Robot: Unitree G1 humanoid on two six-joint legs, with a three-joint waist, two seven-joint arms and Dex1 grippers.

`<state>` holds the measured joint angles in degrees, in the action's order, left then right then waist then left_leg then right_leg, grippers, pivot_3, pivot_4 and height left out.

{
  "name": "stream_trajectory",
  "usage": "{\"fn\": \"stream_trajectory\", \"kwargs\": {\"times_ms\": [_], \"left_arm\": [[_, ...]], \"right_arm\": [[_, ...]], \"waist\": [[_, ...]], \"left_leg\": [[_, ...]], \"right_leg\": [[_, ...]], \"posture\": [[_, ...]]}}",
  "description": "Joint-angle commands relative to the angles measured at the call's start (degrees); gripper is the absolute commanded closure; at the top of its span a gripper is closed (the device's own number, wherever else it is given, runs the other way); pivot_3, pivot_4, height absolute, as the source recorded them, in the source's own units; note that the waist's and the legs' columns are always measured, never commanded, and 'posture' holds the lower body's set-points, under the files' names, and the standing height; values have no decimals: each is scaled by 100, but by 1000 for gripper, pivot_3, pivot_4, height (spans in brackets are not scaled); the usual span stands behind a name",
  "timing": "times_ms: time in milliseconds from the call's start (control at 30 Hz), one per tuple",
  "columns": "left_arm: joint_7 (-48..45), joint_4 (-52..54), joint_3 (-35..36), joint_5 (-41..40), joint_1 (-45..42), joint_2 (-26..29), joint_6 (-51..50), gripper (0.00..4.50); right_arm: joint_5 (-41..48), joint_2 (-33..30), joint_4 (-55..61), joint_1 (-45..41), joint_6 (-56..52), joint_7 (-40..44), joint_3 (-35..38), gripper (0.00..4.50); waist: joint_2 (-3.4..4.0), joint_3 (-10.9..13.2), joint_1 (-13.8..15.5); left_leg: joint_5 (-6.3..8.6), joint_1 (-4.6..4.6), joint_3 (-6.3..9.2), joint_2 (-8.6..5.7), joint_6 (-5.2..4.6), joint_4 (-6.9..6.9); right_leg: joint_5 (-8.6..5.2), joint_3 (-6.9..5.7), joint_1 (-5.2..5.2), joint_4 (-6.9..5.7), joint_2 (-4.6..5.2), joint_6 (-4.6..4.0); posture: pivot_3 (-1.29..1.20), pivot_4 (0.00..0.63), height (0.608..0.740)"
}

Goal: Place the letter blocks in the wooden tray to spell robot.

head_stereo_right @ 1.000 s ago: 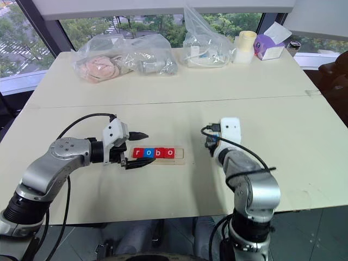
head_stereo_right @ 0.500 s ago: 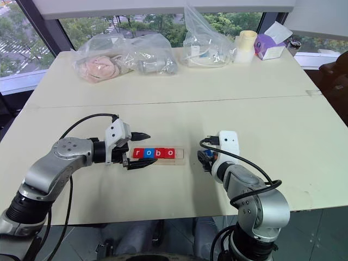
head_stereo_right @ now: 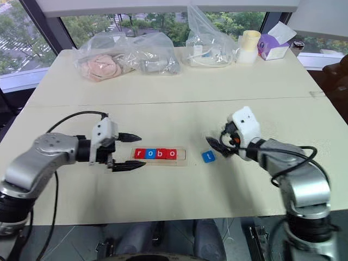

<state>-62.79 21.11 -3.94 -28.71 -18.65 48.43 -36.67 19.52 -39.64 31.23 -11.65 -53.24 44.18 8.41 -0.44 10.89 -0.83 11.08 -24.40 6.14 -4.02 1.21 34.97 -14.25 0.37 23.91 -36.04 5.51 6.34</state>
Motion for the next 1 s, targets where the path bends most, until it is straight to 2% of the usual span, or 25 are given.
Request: {"fn": "stream_trajectory", "kwargs": {"times_ms": [33, 167, 267, 600, 700, 800, 867, 1000], "left_arm": [[-485, 372, 210, -458, -74, 298, -150, 0], [-562, 442, 243, -520, -163, 511, -216, 0], [-473, 458, 281, -493, -143, 563, -232, 0], [-33, 934, 572, -656, 314, 617, -534, 0], [52, 1045, 706, -698, 469, 685, -601, 0], [100, 1111, 822, -744, 603, 753, -631, 0], [127, 1131, 871, -745, 697, 798, -618, 0], [187, 1060, 882, -693, 747, 807, -556, 0]], "right_arm": [[-95, -585, -1157, 217, 2300, 1747, -327, 35], [-381, -763, -2642, -238, 3807, 2602, -800, 35], [-715, -738, -3310, -610, 4664, 2991, -1221, 35], [-1144, -213, -5608, -1910, 6026, 3829, -1950, 35], [-1175, -114, -6191, -2238, 6343, 4209, -2054, 904], [-1124, -41, -6372, -2389, 6370, 4306, -2039, 2490], [-1083, -26, -6241, -2384, 6245, 4306, -2022, 3363], [-941, 5, -5469, -2370, 5542, 3972, -1891, 3365]], "waist": [[1, 1, -21], [-3, 4, -37], [-3, 5, -18], [-5, 8, 1], [-5, 8, -3], [-5, 8, 0], [-5, 8, 1], [-3, 9, 5]], "left_leg": [[1, 0, -1, 0, -1, 0], [1, 12, -2, 2, -2, 10], [0, 26, 1, 7, -1, 16], [1, 32, 6, 2, 0, 10], [0, 35, 7, 1, 1, 12], [0, 42, 7, 1, 2, 11], [0, 42, 8, 1, 2, 10], [0, 42, 8, 0, 2, 9]], "right_leg": [[3, 0, 0, -1, 2, 8], [4, 16, -4, -7, 3, -2], [9, 15, -21, -8, 0, -7], [7, 17, -26, -3, 4, -4], [8, 17, -29, -6, 3, -5], [7, 17, -35, -6, 3, -6], [7, 18, -34, -6, 3, -6], [8, 19, -33, -7, 3, -6]], "posture": [[0, 150, 740], [0, 150, 740], [0, 150, 740], [0, 150, 740], [0, 150, 740], [0, 150, 740], [0, 150, 740], [0, 150, 740]]}}
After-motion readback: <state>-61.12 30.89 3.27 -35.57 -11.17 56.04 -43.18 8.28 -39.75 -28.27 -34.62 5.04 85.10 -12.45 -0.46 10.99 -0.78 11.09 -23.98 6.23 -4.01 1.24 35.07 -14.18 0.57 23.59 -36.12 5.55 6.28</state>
